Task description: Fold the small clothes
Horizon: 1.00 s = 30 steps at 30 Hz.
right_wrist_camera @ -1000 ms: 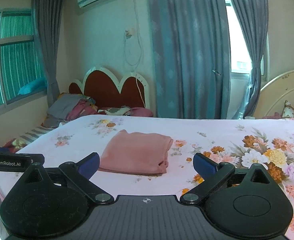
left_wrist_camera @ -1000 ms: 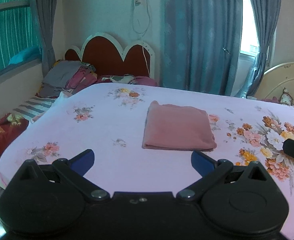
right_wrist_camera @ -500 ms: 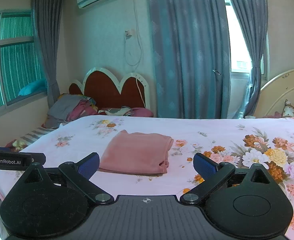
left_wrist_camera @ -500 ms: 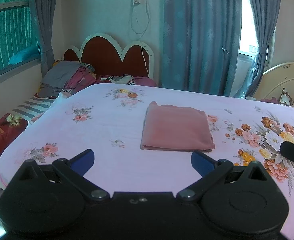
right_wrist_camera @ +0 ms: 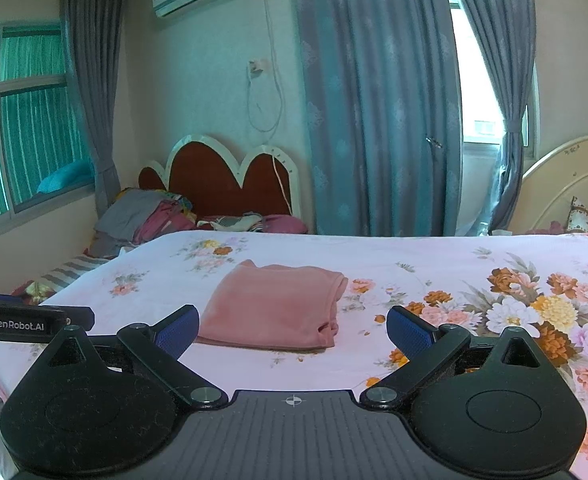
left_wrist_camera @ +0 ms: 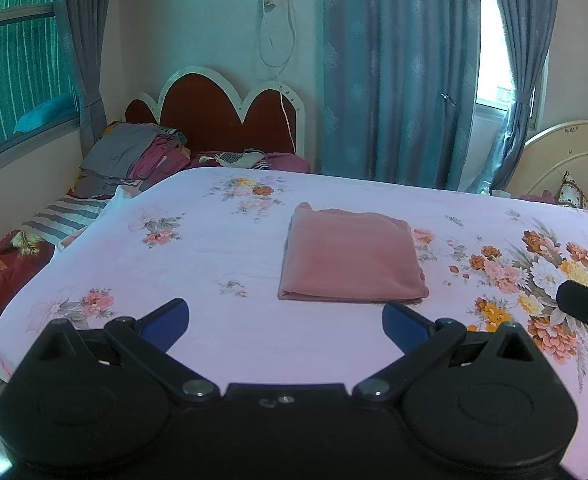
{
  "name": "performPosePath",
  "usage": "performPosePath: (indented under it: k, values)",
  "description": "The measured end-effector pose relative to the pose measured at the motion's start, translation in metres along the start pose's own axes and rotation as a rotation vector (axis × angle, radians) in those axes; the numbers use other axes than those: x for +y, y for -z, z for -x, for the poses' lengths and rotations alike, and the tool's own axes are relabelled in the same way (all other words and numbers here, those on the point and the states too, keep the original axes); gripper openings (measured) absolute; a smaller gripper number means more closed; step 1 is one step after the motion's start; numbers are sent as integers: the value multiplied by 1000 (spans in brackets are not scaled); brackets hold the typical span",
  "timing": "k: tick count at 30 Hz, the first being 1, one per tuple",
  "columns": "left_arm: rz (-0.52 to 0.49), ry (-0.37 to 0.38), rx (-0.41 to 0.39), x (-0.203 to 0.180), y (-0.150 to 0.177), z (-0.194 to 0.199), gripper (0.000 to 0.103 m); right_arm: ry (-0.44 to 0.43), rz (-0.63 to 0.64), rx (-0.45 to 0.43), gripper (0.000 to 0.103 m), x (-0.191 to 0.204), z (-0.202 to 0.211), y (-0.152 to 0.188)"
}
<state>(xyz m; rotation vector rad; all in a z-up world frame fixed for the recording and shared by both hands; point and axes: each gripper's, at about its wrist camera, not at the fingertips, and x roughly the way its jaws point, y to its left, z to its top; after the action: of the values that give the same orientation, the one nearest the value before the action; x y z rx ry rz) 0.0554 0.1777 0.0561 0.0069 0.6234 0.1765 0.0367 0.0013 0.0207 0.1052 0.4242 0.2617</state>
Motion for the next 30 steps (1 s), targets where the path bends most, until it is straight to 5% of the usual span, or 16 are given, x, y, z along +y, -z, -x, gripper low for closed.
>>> performPosePath:
  k: [30]
  values:
    - [-35,26,44,-5,-9,-46,100,19,-21,45,99,-13,-30,4]
